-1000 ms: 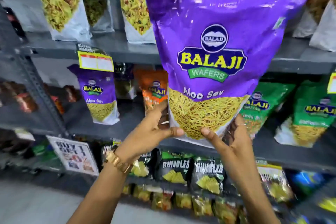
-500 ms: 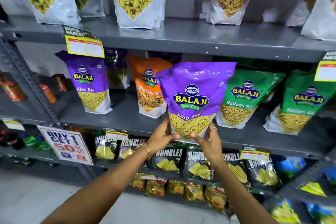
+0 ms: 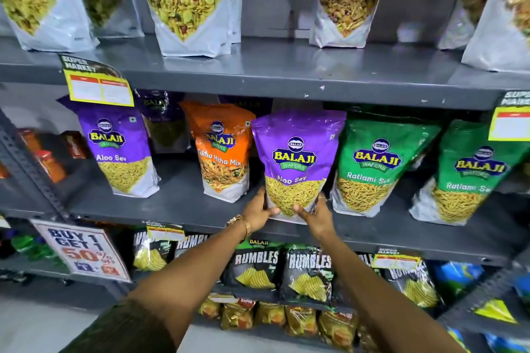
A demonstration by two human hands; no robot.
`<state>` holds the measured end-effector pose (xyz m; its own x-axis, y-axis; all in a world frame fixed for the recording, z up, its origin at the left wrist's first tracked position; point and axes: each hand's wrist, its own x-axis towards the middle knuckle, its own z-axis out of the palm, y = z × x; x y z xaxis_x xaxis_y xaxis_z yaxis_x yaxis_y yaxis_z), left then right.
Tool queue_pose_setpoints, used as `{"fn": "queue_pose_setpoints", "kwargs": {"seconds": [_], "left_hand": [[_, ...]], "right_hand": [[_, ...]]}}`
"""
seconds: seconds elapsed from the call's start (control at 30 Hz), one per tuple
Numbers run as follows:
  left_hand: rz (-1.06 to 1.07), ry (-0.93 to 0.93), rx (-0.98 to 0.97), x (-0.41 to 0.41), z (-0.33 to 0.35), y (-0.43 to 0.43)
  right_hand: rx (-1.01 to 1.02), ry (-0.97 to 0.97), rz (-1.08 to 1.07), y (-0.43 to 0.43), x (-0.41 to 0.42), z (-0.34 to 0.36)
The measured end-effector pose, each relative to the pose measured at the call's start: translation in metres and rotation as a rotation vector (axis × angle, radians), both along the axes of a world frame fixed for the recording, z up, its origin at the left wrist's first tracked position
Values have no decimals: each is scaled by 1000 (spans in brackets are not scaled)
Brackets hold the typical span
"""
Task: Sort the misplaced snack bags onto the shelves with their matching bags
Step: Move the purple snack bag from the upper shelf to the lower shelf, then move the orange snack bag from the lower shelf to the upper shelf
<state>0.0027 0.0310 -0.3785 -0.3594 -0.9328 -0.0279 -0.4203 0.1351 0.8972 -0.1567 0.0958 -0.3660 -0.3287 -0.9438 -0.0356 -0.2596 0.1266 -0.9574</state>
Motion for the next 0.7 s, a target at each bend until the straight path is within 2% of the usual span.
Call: {"fn": "queue_pose_setpoints", "kwargs": {"seconds": [0.13,0.27,0.4,0.5,0.6,0.7], "left_hand": [[26,-17,-19,-11,1,-11],[-29,-40,-59,-6,7,-27],[37,49,-85,18,5,-28],[133,35,-218,57,2,-29],[250,1,-365,101,-5,-39],[402,6,-389,134,-11,-56]], "right_hand": [[36,37,-1,-20,-9,1],[-16,75,-69,-30,-9,5],[-86,137,-309,-19,18,-14],[-135,192,-484,1,63,-27],[-201,123,-331,2,106,-33],[-139,85,-126,-24,138,-34]]}}
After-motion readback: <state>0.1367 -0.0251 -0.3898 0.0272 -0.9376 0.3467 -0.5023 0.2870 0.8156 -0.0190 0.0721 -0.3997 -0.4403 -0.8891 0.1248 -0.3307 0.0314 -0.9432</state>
